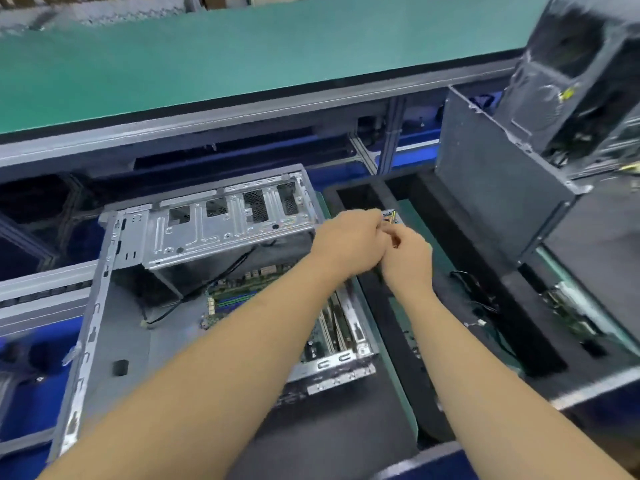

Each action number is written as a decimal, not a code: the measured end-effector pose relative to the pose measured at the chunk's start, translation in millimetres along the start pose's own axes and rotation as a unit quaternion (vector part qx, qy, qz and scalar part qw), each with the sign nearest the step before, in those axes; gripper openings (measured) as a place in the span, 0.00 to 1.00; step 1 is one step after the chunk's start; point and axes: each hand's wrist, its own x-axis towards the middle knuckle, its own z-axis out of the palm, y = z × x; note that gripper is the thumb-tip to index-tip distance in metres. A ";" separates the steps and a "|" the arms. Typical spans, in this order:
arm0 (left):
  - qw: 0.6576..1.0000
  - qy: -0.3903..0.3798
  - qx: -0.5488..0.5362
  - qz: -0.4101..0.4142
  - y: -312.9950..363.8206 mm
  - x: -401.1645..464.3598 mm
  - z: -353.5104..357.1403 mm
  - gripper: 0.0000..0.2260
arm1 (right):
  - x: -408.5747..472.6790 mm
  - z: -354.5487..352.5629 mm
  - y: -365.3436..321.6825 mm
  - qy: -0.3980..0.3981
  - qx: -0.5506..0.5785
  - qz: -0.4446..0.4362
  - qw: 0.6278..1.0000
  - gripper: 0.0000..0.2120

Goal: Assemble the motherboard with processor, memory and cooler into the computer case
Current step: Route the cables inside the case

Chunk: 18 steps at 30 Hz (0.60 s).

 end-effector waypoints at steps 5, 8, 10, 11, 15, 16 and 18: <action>0.990 -0.130 0.050 -0.013 39.7 14.3 44.8 0.06 | 14.0 -41.7 83.6 0.048 -0.185 0.123 0.974 0.16; 0.981 -0.183 0.050 -0.041 52.5 15.9 67.7 0.06 | 19.3 -64.4 119.5 0.049 -0.269 0.189 0.943 0.19; 0.976 -0.203 0.043 -0.059 60.6 16.1 81.1 0.07 | 23.9 -77.0 138.9 0.034 -0.286 0.239 0.927 0.20; 0.975 -0.211 0.040 -0.062 64.2 16.1 87.4 0.07 | 27.0 -82.1 147.0 0.023 -0.286 0.261 0.922 0.21; 0.969 -0.236 0.040 -0.066 72.7 17.2 111.3 0.07 | 41.7 -91.4 173.5 -0.032 -0.242 0.316 0.917 0.23; 0.968 -0.240 0.034 -0.072 73.3 17.2 115.8 0.08 | 45.3 -90.8 179.1 -0.046 -0.229 0.324 0.917 0.23; 0.967 -0.241 0.023 -0.080 73.6 17.6 123.0 0.09 | 50.7 -88.3 191.0 -0.071 -0.213 0.334 0.915 0.23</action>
